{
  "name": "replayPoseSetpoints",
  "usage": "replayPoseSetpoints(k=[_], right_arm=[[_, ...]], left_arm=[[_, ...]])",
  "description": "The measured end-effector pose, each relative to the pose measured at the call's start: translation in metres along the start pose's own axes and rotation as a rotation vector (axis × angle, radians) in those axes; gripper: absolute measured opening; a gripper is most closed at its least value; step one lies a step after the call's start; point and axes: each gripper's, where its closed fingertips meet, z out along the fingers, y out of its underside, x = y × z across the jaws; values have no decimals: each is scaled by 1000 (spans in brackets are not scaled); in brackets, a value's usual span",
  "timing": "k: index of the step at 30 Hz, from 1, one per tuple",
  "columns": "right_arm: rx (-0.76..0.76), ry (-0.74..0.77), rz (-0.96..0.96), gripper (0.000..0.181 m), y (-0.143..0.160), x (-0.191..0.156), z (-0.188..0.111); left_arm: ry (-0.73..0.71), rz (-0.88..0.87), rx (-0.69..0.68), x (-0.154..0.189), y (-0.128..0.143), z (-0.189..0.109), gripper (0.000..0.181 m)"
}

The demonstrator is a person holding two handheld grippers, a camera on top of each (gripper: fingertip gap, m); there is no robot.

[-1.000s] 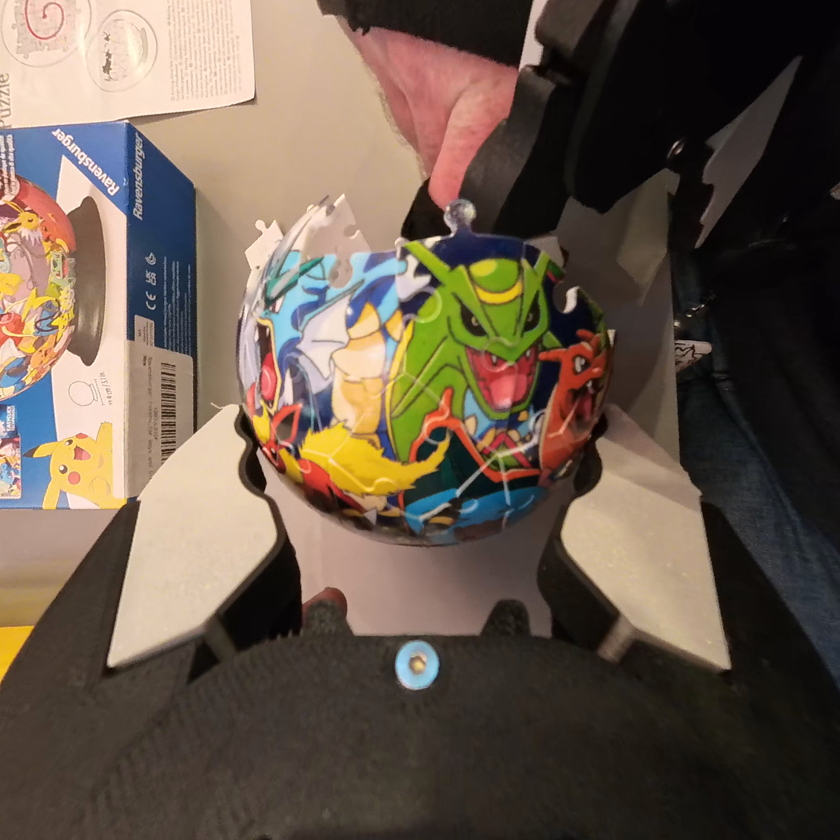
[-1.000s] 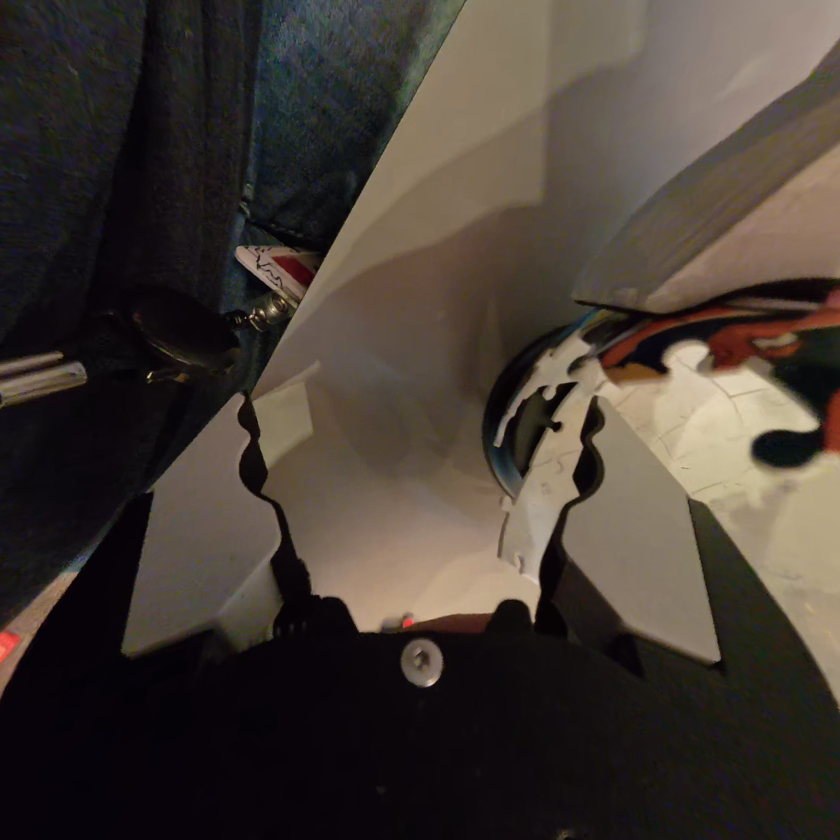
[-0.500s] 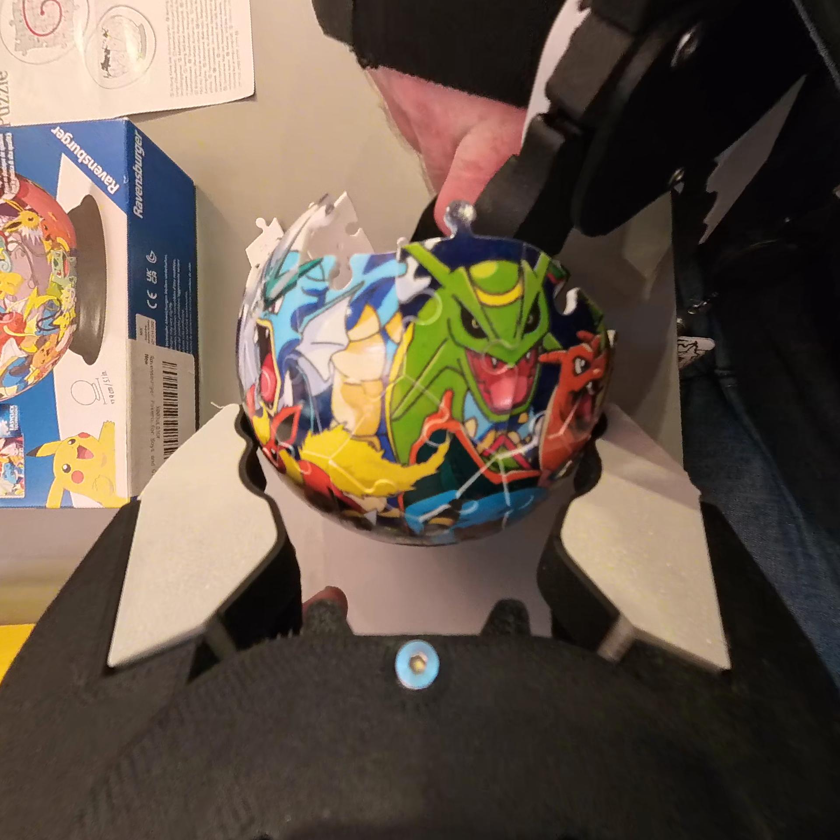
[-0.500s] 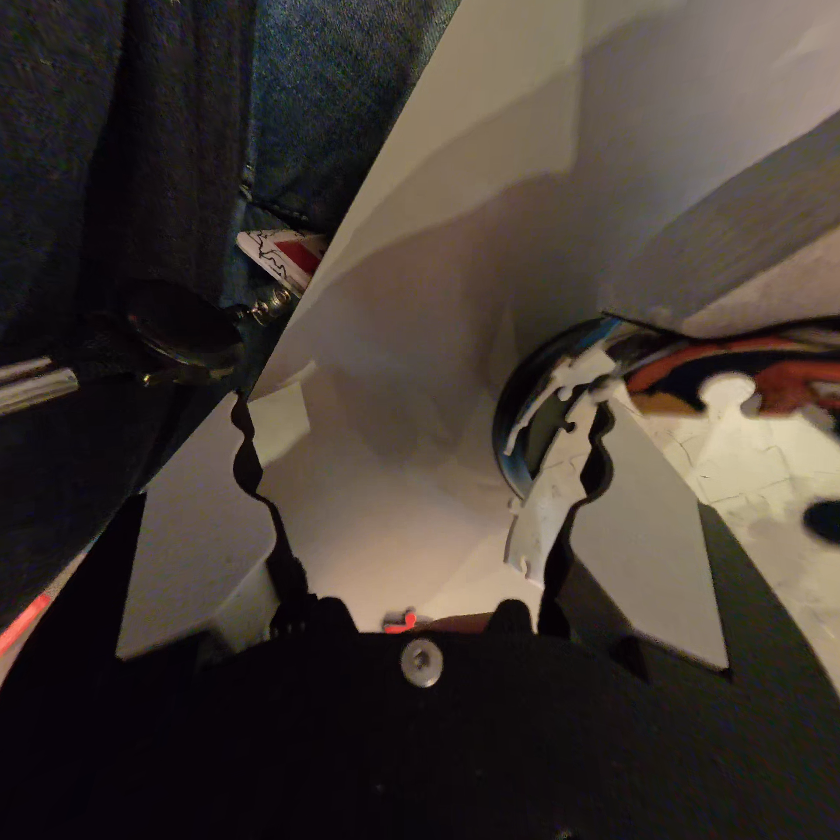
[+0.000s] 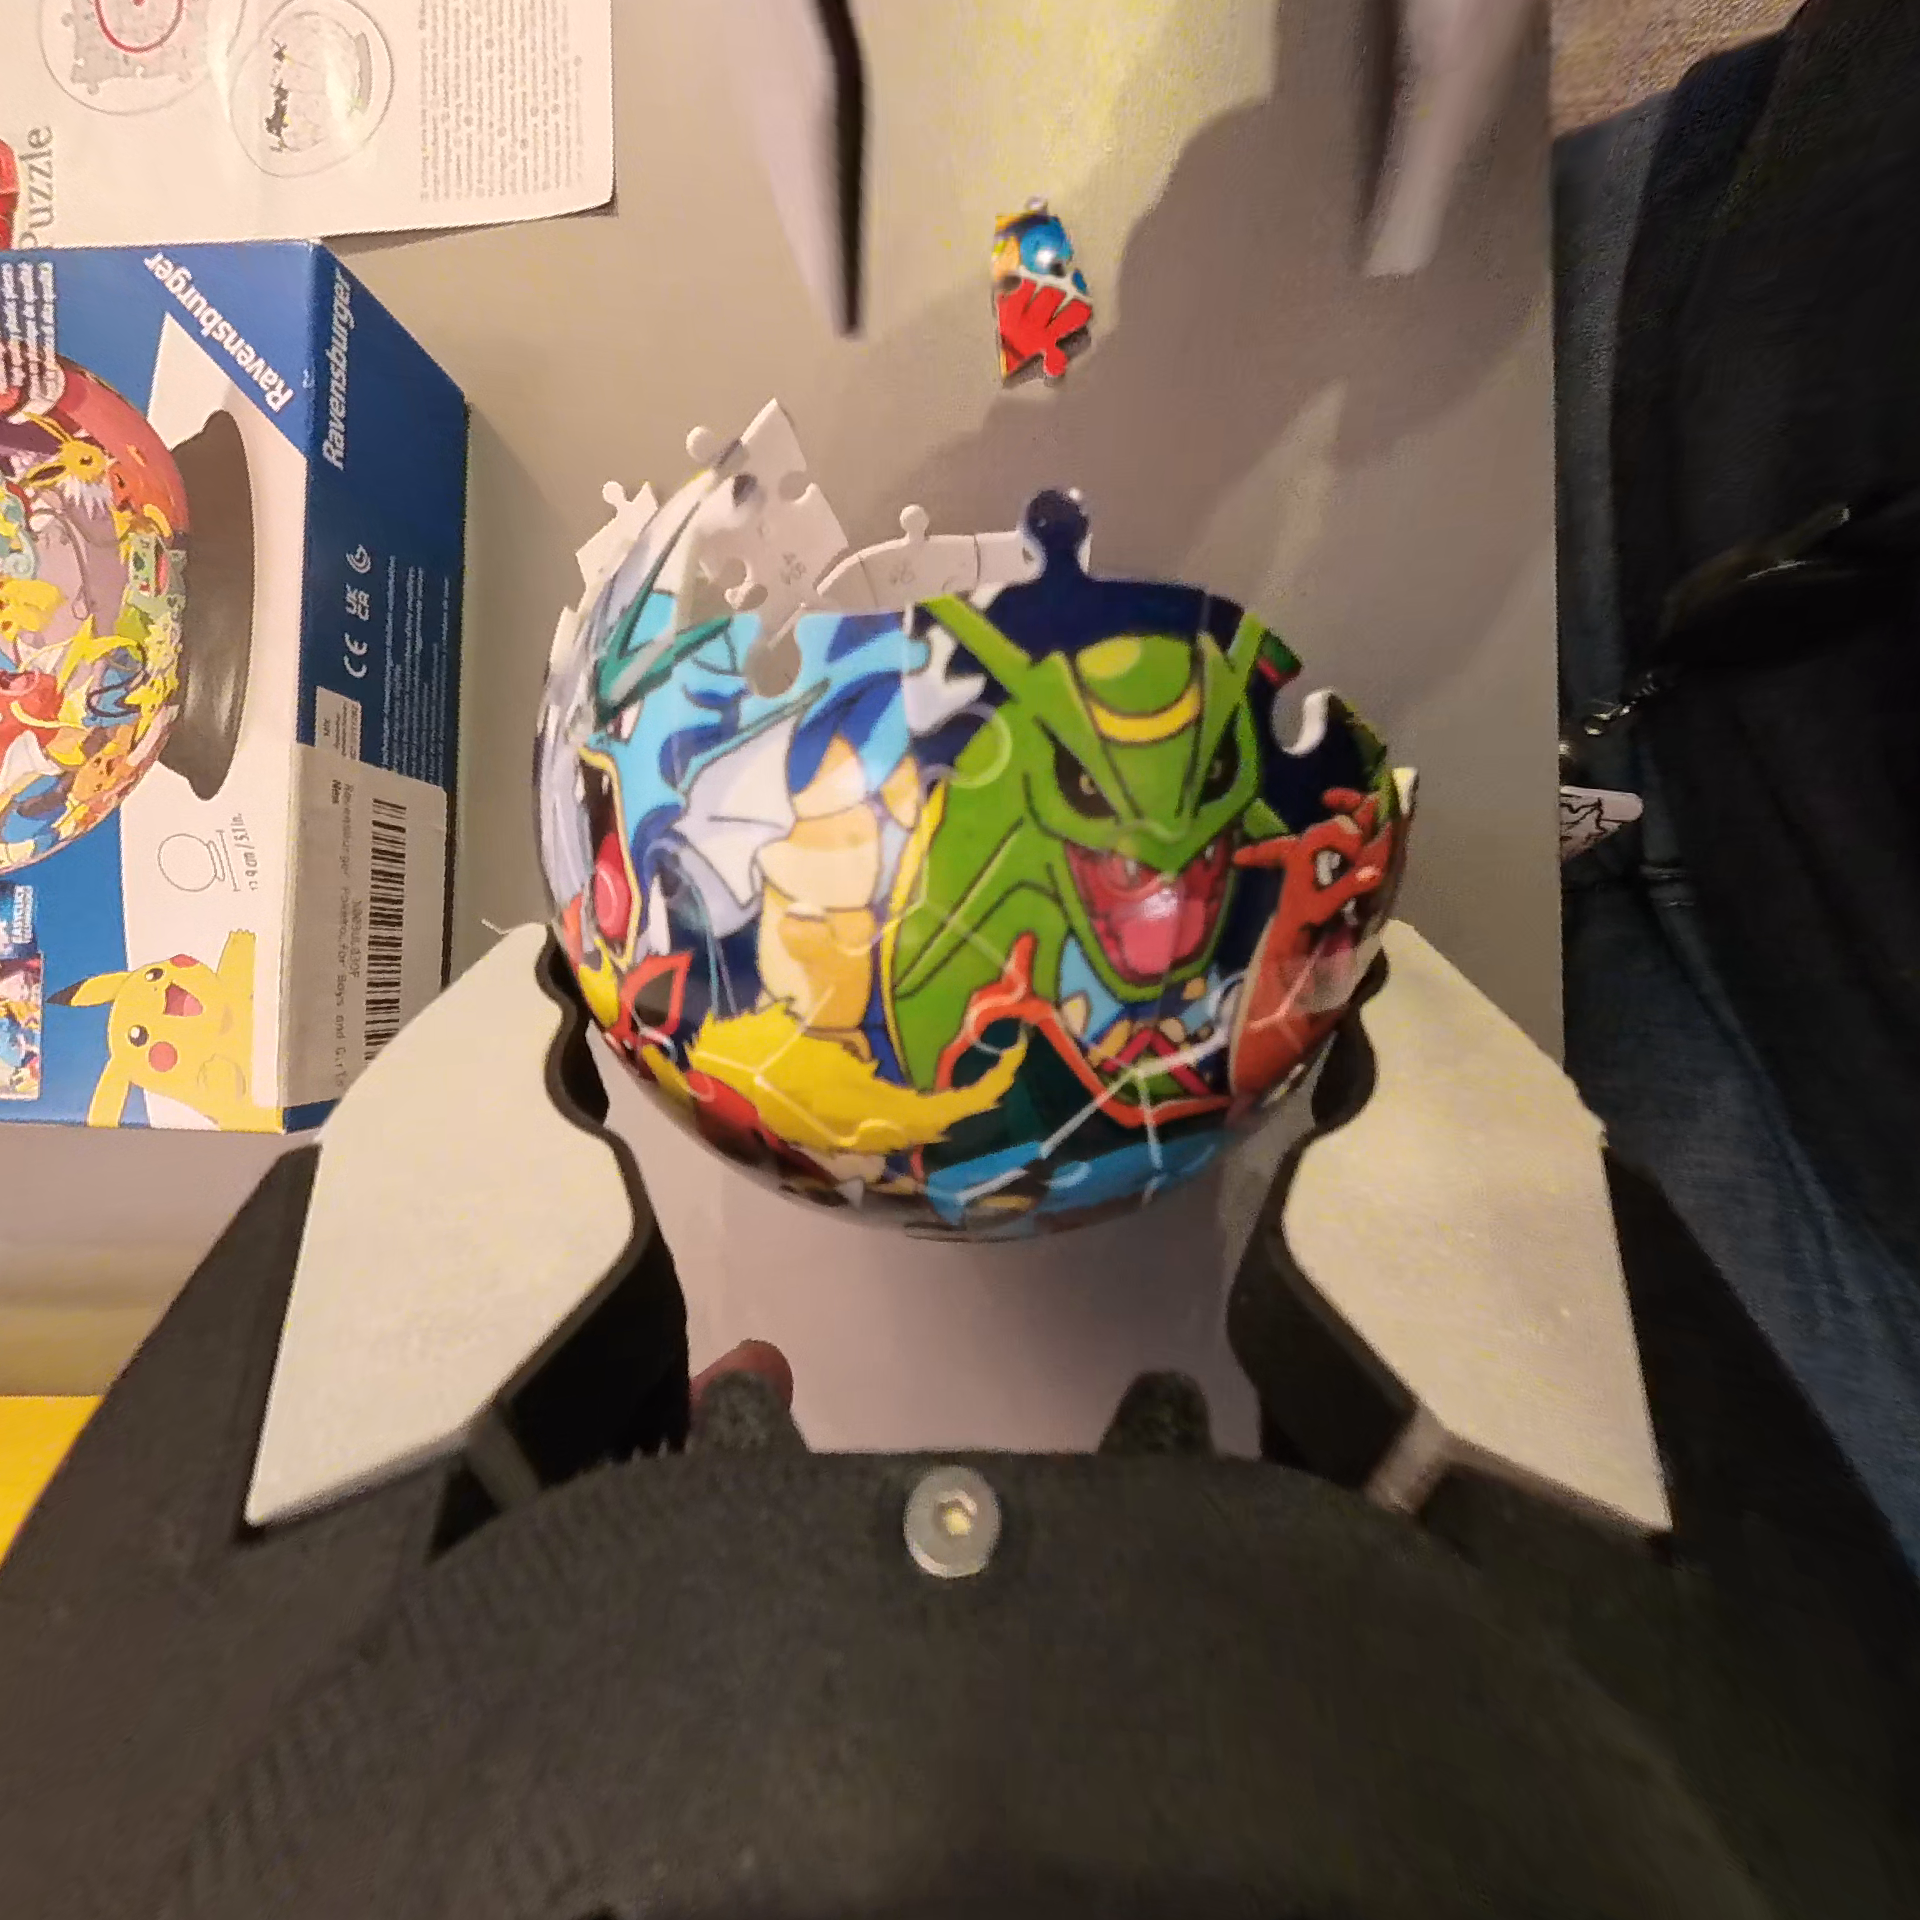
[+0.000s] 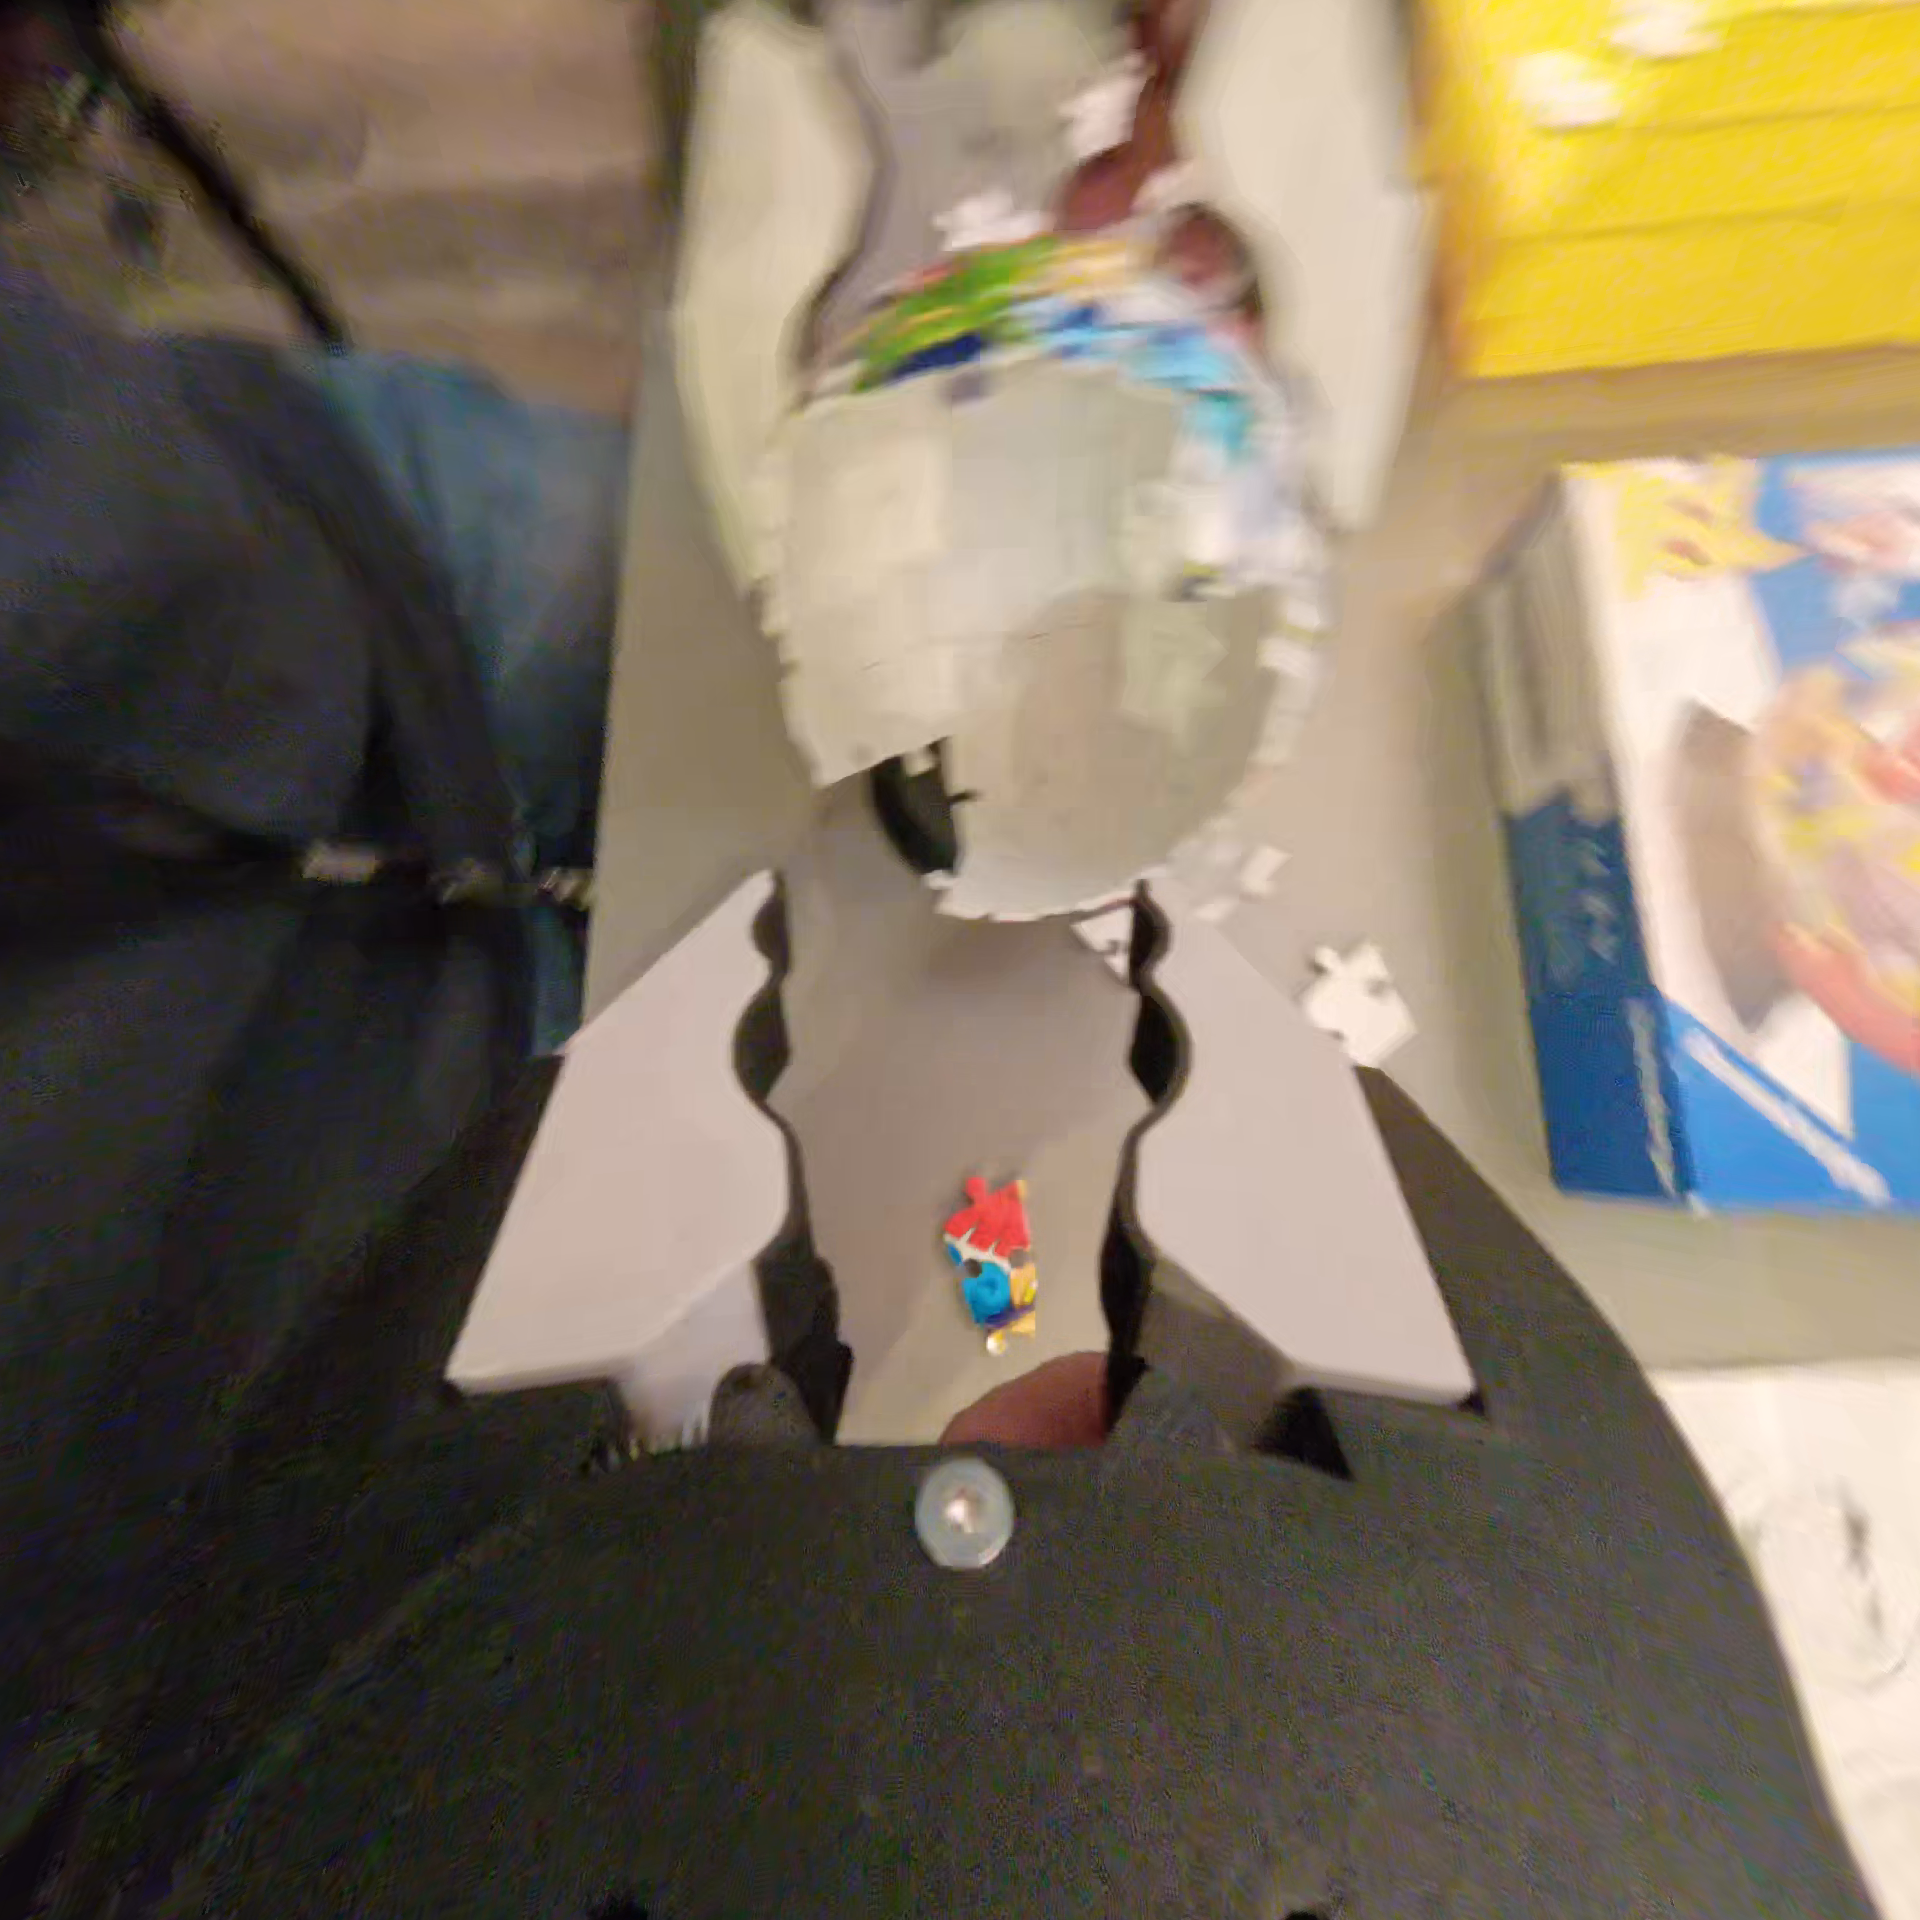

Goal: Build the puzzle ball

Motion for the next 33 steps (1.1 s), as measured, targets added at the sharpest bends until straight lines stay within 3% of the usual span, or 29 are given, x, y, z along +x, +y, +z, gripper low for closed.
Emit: replayPoseSetpoints(k=[1, 3, 9, 13, 17, 27, 30, 33], right_arm=[[46, 45, 98, 52, -1, 14, -4], [92, 98, 249, 48, 4, 34, -2], [117, 218, 412, 40, 16, 61, 30], [85, 246, 413, 29, 18, 61, 40], [60, 278, 380, 6, 18, 60, 45], [38, 323, 354, 4, 18, 63, 49], [39, 346, 349, 19, 17, 64, 48], [33, 354, 334, 4, 15, 64, 46]], left_arm=[[-4, -6, -1, 0, 0, 0, 133], [-12, -25, 0, 0, -1, 1, 133], [-36, -45, -8, 0, -2, 2, 133], [-44, -48, -6, 0, -4, 3, 133], [-50, -50, -3, 0, -4, 4, 133], [-53, -61, 15, 1, -5, 3, 133], [-58, -55, 8, 1, -4, 3, 133], [-62, -57, 9, 0, -4, 3, 133]])
